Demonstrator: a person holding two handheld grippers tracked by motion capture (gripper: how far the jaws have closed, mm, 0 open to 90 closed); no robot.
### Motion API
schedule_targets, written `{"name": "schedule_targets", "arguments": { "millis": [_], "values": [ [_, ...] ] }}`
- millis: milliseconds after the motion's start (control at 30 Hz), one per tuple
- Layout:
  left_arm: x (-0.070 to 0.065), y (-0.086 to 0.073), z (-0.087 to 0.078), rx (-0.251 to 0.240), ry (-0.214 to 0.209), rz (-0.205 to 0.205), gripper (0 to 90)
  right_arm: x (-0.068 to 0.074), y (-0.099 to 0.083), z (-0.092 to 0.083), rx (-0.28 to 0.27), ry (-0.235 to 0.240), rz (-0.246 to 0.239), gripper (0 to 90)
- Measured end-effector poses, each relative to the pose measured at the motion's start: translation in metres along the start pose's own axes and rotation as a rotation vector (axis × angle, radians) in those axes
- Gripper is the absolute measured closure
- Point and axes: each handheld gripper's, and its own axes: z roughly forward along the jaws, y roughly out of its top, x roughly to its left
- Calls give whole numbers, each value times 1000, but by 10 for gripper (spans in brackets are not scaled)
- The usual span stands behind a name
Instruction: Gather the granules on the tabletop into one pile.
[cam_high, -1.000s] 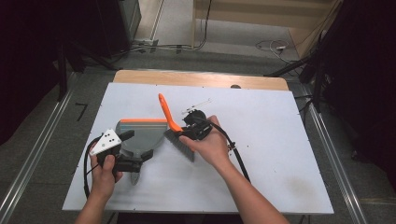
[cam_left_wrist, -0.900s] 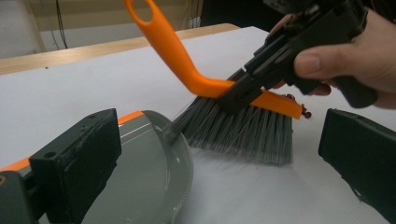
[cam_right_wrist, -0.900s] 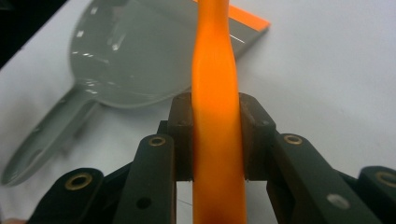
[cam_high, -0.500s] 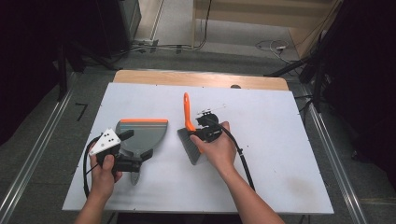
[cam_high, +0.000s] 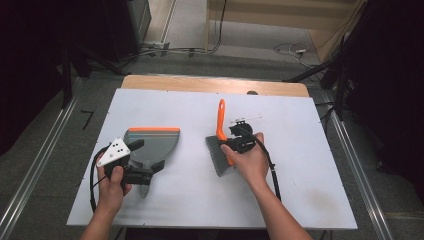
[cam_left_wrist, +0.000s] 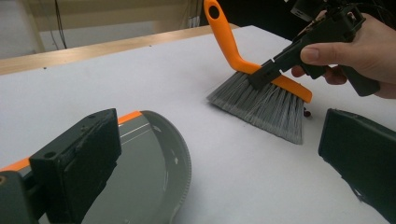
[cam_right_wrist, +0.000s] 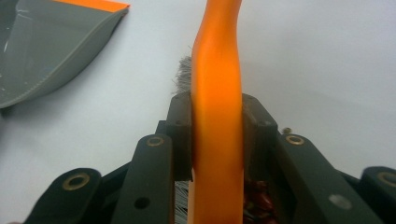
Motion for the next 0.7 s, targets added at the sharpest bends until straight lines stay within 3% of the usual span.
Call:
{"name": "schedule_targets", "arguments": {
  "millis": [700],
  "values": [
    [0,0,0,2,0,-1,0,-34,-5,-15,-13,-61,31,672]
  ]
}}
